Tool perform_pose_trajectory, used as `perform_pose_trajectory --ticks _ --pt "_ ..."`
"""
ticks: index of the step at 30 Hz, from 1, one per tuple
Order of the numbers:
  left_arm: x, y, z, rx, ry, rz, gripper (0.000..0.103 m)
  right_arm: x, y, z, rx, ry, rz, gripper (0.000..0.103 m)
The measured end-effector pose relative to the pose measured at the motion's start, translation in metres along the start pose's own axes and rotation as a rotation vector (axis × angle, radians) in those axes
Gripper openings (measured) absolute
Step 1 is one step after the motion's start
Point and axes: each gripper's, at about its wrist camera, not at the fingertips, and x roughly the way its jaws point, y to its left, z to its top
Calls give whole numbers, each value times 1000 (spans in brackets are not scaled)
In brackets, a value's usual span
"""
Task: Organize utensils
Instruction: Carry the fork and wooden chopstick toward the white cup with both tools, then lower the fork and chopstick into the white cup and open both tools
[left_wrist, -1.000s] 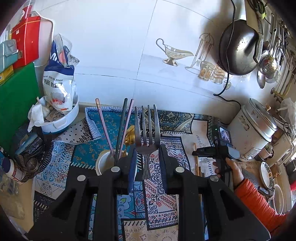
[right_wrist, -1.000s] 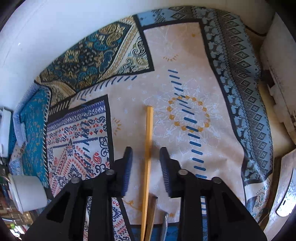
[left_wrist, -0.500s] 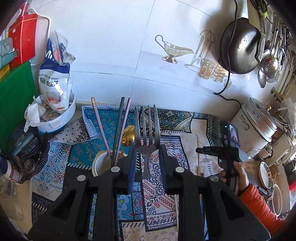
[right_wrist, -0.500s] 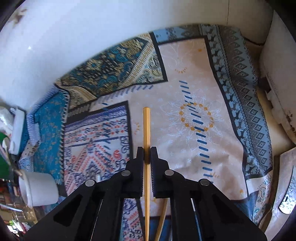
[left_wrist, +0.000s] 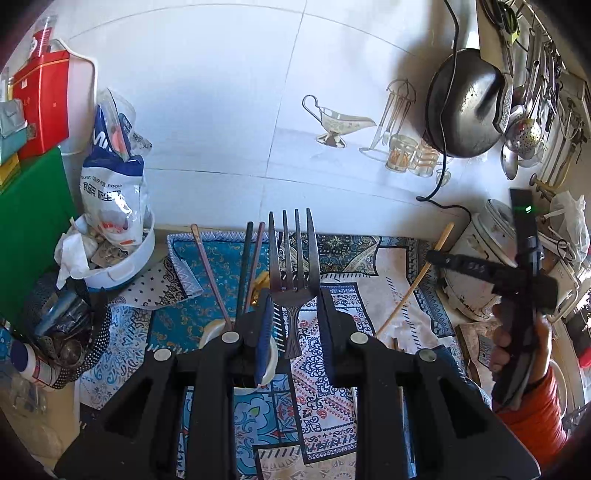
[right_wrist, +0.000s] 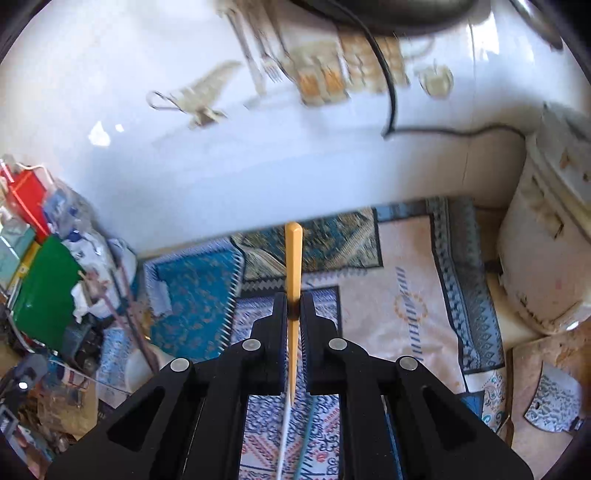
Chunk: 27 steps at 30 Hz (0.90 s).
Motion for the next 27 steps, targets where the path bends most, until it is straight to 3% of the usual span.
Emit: perform_pose_trajectory --ticks 9,15,21,27 --pt "-8 23 15 16 -39 17 23 -33 70 22 -92 -125 113 6" --pt "-7 38 21 33 -48 27 23 -38 107 22 -120 -151 190 6" --pt "5 53 20 49 -17 29 23 -27 133 13 -116 -122 234 6" --pt "31 69 11 21 56 8 23 0 149 -6 -128 -49 206 6"
